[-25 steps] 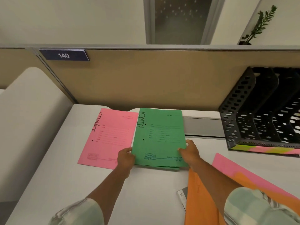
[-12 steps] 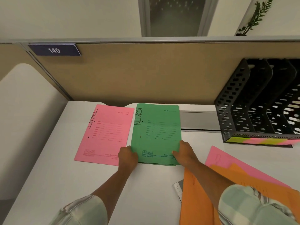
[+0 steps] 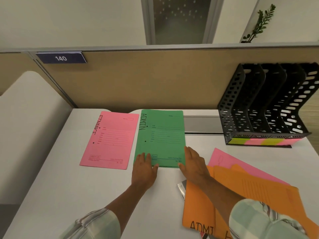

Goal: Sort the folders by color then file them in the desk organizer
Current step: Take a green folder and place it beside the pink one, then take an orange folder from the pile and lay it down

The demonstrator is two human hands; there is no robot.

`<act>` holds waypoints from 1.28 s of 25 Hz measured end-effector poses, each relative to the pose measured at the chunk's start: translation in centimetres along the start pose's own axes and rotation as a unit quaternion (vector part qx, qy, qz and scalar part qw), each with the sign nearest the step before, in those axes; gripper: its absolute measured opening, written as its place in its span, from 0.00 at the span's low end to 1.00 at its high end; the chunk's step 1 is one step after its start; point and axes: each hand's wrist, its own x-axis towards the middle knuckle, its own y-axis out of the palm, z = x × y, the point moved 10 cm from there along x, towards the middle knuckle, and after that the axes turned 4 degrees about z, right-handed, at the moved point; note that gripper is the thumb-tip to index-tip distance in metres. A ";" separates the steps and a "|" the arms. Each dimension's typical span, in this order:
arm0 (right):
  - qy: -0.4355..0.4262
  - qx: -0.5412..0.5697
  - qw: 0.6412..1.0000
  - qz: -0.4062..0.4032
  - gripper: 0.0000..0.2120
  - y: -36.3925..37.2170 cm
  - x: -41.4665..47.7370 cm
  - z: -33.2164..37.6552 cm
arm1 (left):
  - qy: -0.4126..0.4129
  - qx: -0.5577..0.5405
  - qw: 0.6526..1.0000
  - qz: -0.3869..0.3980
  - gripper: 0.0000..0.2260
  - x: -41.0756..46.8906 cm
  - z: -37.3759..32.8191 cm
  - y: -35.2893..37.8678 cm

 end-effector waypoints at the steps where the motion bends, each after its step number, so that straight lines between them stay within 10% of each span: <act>1: -0.001 -0.002 1.000 0.003 0.32 0.2 -0.8 -0.3 | 0.006 0.003 1.000 0.000 0.32 -0.7 -0.7 0.3; 25: 0.058 -0.042 0.997 0.033 0.47 2.2 -25.6 -16.8 | 0.076 -0.111 0.991 0.021 0.20 -18.8 -12.3 8.4; 32: 0.009 -0.135 0.984 0.113 0.38 3.9 -27.1 -18.3 | 0.014 -0.246 0.957 0.153 0.16 -20.4 -16.8 12.5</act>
